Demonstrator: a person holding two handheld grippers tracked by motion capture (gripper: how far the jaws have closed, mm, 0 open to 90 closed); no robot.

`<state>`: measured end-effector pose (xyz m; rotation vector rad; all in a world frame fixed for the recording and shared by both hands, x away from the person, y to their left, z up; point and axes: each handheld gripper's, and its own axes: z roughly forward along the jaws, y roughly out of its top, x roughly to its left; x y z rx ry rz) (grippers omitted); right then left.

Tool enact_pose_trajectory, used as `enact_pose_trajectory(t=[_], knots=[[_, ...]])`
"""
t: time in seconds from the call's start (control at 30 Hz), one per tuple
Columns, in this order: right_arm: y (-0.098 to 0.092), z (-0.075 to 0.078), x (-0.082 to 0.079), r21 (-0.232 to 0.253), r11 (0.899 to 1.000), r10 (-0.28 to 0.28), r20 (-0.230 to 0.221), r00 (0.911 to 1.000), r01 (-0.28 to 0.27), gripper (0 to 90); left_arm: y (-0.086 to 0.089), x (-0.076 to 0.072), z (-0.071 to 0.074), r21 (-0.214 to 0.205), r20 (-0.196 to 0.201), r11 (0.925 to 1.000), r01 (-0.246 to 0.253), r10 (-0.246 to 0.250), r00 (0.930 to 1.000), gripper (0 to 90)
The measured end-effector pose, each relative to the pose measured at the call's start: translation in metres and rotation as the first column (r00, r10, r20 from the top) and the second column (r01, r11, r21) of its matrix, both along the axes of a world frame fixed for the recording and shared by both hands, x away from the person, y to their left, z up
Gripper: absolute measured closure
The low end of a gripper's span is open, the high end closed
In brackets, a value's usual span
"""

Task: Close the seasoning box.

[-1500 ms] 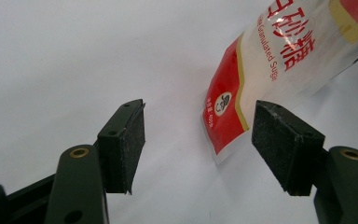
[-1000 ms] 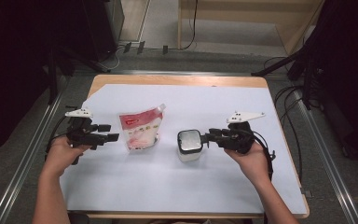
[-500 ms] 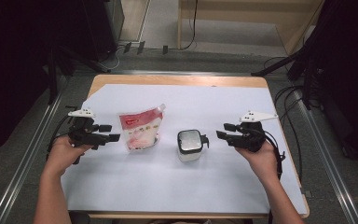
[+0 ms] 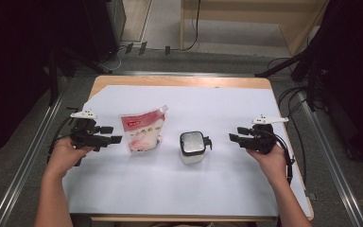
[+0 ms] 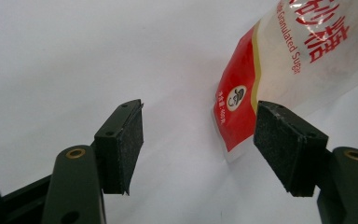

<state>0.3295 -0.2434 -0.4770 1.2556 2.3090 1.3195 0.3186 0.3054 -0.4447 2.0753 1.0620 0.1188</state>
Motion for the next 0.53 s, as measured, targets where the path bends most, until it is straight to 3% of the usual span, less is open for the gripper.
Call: enact_pose_trajectory(t=[0.53], knots=[[-0.0050, -0.0053, 0.0008, 0.006, 1.000, -0.020, -0.003, 0.9998, 0.020, 47.3, -0.0007, 0.0012, -0.0036, 0.017, 0.005, 0.9998, -0.001, 0.001, 1.0000, 32.3]])
